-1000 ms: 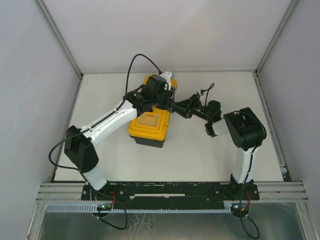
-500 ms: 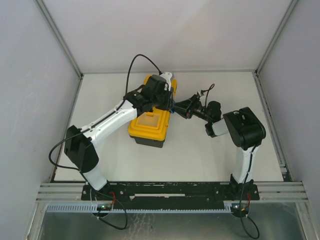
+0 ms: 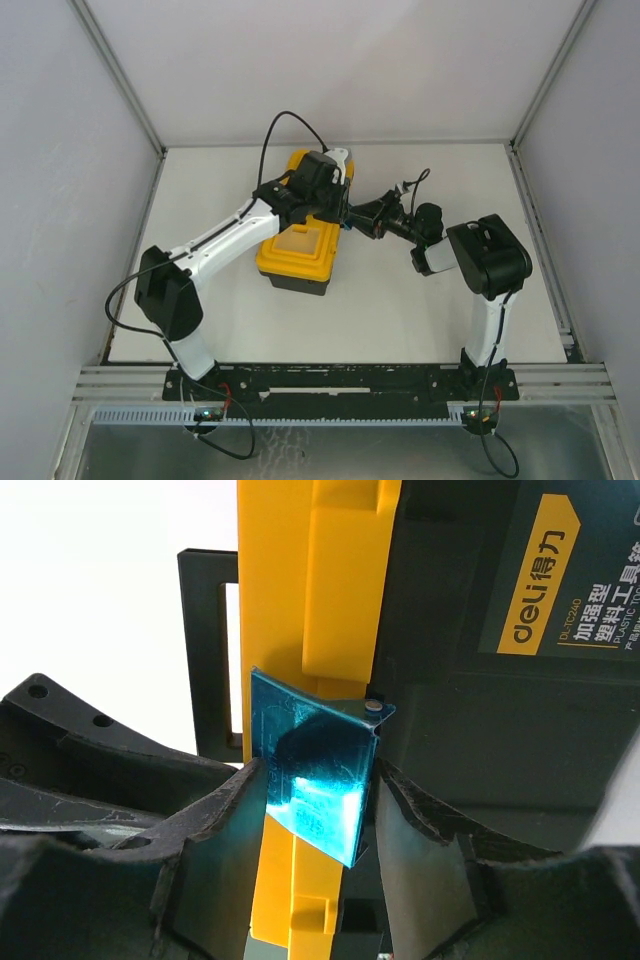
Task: Pack the tool kit
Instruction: Close the toolbox at the center of the board.
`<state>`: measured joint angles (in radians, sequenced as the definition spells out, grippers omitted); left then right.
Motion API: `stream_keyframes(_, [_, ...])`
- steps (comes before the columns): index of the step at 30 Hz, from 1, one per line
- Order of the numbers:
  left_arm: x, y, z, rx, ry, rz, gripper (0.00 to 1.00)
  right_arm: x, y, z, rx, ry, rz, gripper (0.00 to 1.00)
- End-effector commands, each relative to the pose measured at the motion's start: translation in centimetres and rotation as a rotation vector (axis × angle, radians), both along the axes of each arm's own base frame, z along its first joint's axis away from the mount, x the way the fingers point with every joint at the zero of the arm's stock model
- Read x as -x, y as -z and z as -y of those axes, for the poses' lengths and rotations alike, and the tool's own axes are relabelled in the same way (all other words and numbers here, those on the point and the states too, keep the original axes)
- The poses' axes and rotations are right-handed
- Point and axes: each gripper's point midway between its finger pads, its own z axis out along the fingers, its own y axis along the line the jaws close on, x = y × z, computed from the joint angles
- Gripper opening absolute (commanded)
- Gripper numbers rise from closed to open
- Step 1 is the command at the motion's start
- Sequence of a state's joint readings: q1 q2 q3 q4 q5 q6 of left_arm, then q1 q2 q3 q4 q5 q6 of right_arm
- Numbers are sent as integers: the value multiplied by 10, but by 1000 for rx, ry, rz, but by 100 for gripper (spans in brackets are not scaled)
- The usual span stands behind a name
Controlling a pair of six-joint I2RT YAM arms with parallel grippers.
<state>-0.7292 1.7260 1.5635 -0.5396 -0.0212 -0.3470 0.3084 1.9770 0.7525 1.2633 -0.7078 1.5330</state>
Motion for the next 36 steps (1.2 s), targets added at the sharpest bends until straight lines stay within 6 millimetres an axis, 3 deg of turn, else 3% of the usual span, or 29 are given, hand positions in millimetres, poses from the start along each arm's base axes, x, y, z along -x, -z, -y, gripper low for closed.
stream_keyframes(1, [-6,-25,9,45,18,46,36,-1,-9,2,-6,12,44,46])
stream_keyframes(9, [-6,-34,6,48,14,67,36,-4,8,2,26,27,2,46])
stream_keyframes(23, [-4,-45,9,61,43,84,36,-9,19,-1,47,26,-15,47])
stream_keyframes(30, [1,-70,5,100,45,134,36,-11,27,-3,52,17,-32,48])
stream_keyframes(36, [3,-87,-10,98,7,189,37,-10,37,-5,143,17,-49,49])
